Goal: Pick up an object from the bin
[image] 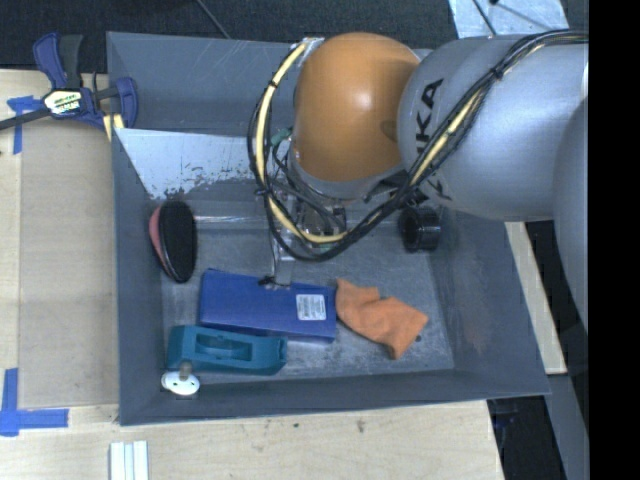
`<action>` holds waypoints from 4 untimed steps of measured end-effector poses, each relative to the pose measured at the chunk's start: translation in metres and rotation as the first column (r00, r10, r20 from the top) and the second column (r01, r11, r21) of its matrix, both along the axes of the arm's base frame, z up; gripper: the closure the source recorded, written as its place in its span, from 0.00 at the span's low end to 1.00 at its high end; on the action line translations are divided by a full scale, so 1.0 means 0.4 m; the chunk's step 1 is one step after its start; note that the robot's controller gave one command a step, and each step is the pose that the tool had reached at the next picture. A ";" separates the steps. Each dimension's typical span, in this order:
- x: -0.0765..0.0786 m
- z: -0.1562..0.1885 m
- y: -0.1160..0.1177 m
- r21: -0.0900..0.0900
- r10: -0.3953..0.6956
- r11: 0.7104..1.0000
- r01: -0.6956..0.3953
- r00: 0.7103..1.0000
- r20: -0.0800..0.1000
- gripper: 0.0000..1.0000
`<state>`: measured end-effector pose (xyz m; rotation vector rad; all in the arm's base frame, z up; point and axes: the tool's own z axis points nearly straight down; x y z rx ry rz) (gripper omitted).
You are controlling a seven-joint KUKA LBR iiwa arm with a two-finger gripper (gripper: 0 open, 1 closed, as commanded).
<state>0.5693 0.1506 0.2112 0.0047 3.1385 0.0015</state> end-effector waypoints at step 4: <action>-0.006 -0.016 -0.002 0.000 0.085 0.996 -0.085 0.996 0.000 0.00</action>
Offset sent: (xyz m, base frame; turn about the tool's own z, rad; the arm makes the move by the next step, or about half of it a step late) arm -0.0003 0.0154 -0.0112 -0.3498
